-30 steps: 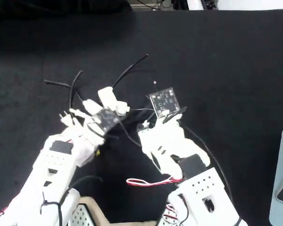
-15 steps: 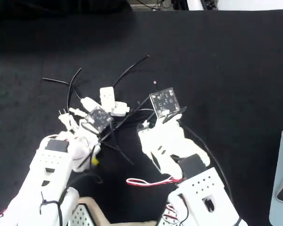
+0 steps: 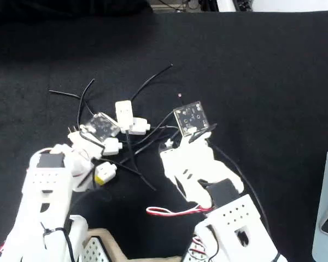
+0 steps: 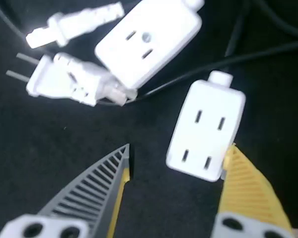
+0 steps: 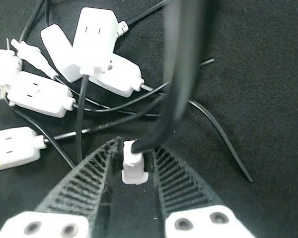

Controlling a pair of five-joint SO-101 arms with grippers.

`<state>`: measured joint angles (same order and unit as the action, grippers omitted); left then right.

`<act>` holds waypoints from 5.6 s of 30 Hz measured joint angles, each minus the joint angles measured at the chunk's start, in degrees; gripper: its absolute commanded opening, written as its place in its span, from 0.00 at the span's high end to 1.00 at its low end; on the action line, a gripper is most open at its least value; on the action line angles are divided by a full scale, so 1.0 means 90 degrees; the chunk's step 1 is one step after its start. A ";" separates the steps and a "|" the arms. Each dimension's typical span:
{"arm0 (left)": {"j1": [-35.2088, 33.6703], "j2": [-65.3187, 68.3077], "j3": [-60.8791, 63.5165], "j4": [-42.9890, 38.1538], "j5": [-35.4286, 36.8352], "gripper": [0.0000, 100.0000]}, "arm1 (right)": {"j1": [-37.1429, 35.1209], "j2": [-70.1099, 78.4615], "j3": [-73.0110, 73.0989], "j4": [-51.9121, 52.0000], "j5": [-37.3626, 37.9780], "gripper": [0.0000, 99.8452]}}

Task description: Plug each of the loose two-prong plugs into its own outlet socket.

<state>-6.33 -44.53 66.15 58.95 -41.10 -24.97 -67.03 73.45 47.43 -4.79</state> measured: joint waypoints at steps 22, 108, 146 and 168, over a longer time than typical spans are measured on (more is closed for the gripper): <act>-0.3087 -0.4200 0.0127 0.1319 0.0889 0.71 | -0.2950 0.2686 -0.1934 -0.0234 -0.1006 0.99; -0.4366 -0.6584 0.2794 0.1319 0.1836 0.71 | -0.3223 0.5753 -0.1934 -0.2784 0.0850 0.99; -0.4112 -0.6584 0.2911 0.1319 0.1836 0.71 | -0.3272 0.4728 -0.0176 -0.4523 0.2706 0.99; -0.4112 -0.6584 0.2911 0.1319 0.1836 0.71 | -0.2295 0.3253 0.0234 -0.3028 0.1631 0.99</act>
<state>-43.34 -103.78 92.35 70.81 -24.57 -45.63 -37.76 75.56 20.18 9.89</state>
